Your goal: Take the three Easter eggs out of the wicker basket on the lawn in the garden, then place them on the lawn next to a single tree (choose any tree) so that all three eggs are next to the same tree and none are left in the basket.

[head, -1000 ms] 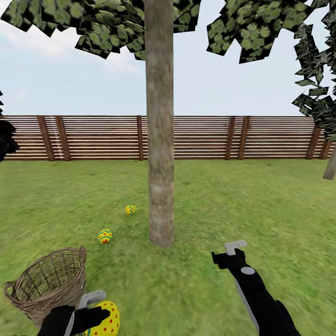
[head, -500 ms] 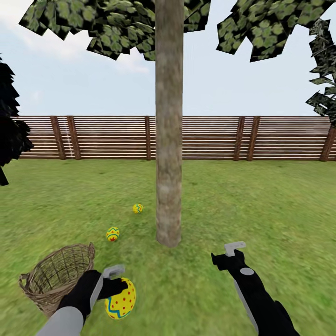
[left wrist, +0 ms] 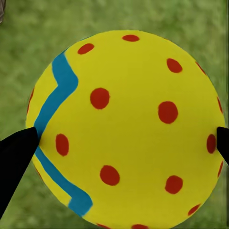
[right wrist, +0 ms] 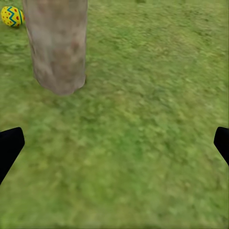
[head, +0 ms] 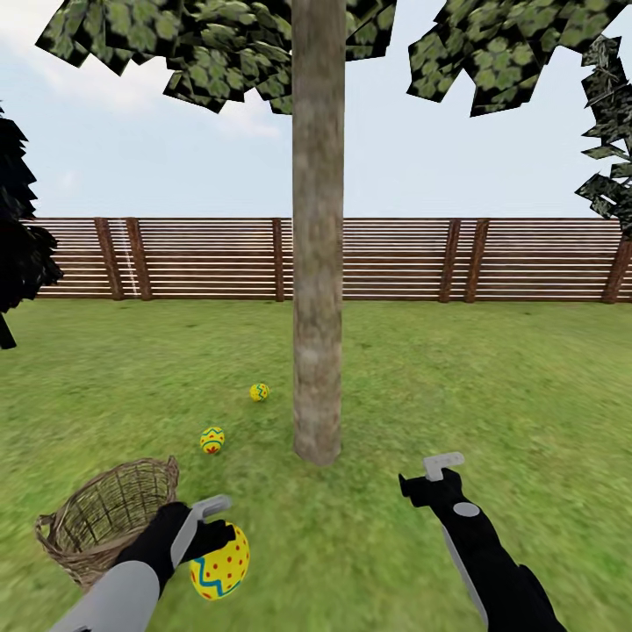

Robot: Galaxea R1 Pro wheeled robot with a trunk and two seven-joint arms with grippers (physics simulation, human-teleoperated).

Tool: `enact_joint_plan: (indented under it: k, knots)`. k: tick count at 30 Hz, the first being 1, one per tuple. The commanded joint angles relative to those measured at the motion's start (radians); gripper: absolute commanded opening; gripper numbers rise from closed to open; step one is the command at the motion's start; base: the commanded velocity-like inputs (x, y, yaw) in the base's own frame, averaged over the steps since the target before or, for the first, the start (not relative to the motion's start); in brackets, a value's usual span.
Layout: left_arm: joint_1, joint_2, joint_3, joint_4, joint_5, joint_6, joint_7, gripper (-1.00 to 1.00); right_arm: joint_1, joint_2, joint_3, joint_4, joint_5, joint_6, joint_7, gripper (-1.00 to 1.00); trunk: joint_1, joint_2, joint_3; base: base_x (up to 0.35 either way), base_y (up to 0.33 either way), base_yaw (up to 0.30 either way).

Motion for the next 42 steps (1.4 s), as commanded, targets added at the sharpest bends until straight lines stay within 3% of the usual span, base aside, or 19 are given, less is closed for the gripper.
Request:
enact_joint_plan:
  k: [1,9,11,15,23,42]
  knots:
    - [-0.001,-0.005,0.009,-0.003,-0.01,0.003,-0.003,-1.0,-0.001,-0.001,0.002,-0.001,0.011,0.007,0.0,1.0,0.0,-0.001,-0.001,0.0,0.0,0.0]
    - [-0.001,-0.05,0.003,0.002,-0.012,-0.022,-0.011,-1.0,-0.001,-0.004,-0.001,-0.005,0.01,0.004,0.0,1.0,0.0,-0.001,-0.001,0.0,0.0,0.0]
    - [-0.001,-0.054,0.002,0.003,-0.013,-0.022,-0.011,-1.0,-0.001,-0.005,-0.006,-0.006,0.01,0.003,0.0,1.0,0.0,-0.001,-0.001,0.0,0.0,0.0]
    - [-0.001,-0.06,0.001,0.004,-0.014,-0.023,-0.011,-1.0,-0.001,-0.004,-0.059,-0.014,0.01,0.001,0.003,1.0,0.0,-0.001,-0.001,0.0,0.0,0.0]
    - [-0.001,-0.082,0.0,0.002,-0.014,-0.024,-0.011,-1.0,-0.001,-0.004,-0.065,-0.015,0.011,0.001,0.004,1.0,0.0,-0.001,-0.001,0.0,0.0,0.0]
    - [-0.001,-0.091,0.0,0.007,-0.012,-0.028,-0.019,-1.0,-0.001,-0.001,-0.062,-0.017,0.013,0.002,0.002,1.0,0.073,-0.134,-0.061,0.0,0.0,0.0]
